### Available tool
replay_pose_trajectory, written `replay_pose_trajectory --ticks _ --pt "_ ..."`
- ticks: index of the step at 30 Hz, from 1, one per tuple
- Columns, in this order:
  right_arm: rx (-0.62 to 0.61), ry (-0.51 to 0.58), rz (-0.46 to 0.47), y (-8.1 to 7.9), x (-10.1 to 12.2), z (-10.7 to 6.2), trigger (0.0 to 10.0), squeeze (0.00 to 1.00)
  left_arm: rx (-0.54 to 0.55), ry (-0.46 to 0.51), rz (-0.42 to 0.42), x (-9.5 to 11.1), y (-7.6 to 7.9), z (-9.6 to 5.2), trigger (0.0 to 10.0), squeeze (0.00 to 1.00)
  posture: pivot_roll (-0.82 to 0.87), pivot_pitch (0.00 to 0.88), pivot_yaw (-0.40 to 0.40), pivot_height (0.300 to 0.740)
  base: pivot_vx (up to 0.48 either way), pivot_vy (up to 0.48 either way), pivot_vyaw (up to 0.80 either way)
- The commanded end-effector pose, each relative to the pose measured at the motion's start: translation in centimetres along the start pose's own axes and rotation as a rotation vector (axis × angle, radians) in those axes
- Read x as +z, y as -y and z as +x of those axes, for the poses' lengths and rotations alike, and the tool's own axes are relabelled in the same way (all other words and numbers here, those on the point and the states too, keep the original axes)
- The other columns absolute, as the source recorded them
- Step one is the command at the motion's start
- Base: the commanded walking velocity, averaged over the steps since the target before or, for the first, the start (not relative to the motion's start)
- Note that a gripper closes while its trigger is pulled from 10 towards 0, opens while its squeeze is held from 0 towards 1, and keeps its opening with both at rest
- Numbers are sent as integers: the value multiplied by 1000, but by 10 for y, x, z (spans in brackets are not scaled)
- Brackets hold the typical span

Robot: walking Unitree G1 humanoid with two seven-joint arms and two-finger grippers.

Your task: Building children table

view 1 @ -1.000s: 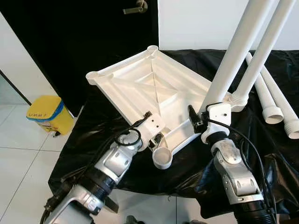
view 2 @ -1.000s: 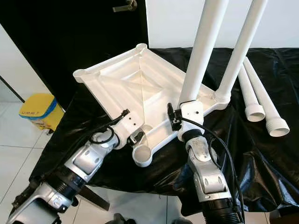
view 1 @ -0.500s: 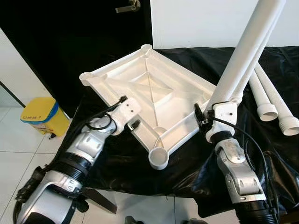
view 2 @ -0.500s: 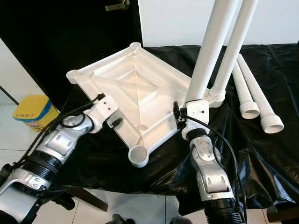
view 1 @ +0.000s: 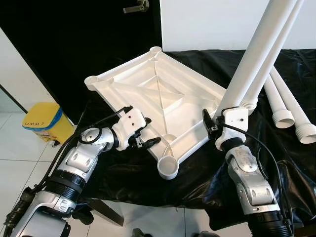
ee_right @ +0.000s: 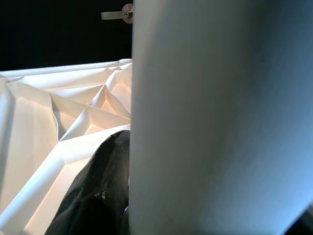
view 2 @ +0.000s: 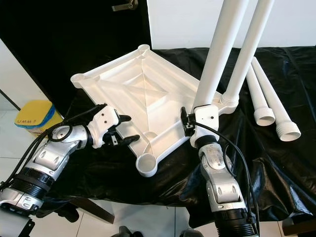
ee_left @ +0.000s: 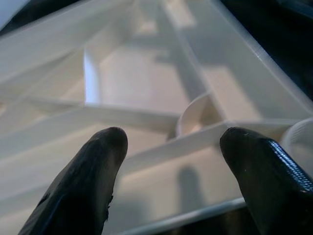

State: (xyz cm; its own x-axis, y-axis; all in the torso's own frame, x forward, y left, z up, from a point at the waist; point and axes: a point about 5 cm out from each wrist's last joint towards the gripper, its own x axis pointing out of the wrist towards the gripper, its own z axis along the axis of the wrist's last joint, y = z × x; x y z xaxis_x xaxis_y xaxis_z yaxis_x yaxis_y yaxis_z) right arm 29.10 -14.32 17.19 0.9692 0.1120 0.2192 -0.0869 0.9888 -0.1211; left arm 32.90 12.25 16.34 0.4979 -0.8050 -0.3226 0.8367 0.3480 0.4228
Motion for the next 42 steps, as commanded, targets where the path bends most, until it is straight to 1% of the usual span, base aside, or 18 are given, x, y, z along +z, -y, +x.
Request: replay_pose_trajectory --ticks 1,2,4,5,7,8,10,11,12,15,24,29,31,33,34,42 --pt "6 19 5 -1 3 2 10000 0 86 -53 42 -6 -11 2 10000 0 -214 71 65 740 0 0 0" --pt "6 19 5 -1 3 2 10000 0 86 -53 42 -6 -11 2 10000 0 -214 71 65 740 0 0 0" --pt "6 19 5 -1 3 2 10000 0 124 -90 95 -8 -18 6 10000 0 -216 72 63 740 0 0 0" --pt "6 19 5 -1 3 2 10000 0 124 -90 95 -8 -18 6 10000 0 -216 72 63 740 0 0 0" --pt "10 20 3 -1 3 2 10000 0 143 -118 144 -7 -24 11 10000 0 -221 72 64 740 0 0 0" --pt "10 20 3 -1 3 2 10000 0 143 -118 144 -7 -24 11 10000 0 -221 72 64 740 0 0 0" --pt "13 20 1 -2 4 2 10000 0 148 -132 172 -6 -27 15 10000 0 -221 72 64 740 0 0 0" --pt "12 22 -1 -1 4 2 10000 0 137 -144 190 -6 -27 18 10000 0 -240 79 69 740 0 0 0" --pt "12 22 -1 -1 4 2 10000 0 137 -144 190 -6 -27 18 10000 0 -240 79 69 740 0 0 0" --pt "-3 25 -11 4 6 -2 10000 0 91 -161 223 -6 -27 26 10000 0 -263 97 82 740 0 0 0" --pt "-19 12 -22 7 6 -11 10000 0 39 -170 240 -8 -26 33 10000 0 -292 130 94 740 0 0 0" --pt "-32 1 -29 8 7 -19 10000 0 -13 -192 274 -10 -25 36 10000 0 -317 165 106 740 0 0 0" --pt "-32 1 -29 8 7 -19 10000 0 -13 -192 274 -10 -25 36 10000 0 -317 165 106 740 0 0 0" --pt "-40 -12 -32 10 6 -25 10000 0 -38 -207 286 -12 -25 36 10000 0 -319 183 105 740 0 0 0" --pt "-40 -22 -31 9 5 -28 10000 0 -44 -206 279 -12 -25 37 10000 0 -319 187 105 740 0 0 0" --pt "-33 -38 -28 7 3 -33 10000 0 -66 -208 270 -12 -24 40 10000 0 -317 196 102 740 0 0 0"
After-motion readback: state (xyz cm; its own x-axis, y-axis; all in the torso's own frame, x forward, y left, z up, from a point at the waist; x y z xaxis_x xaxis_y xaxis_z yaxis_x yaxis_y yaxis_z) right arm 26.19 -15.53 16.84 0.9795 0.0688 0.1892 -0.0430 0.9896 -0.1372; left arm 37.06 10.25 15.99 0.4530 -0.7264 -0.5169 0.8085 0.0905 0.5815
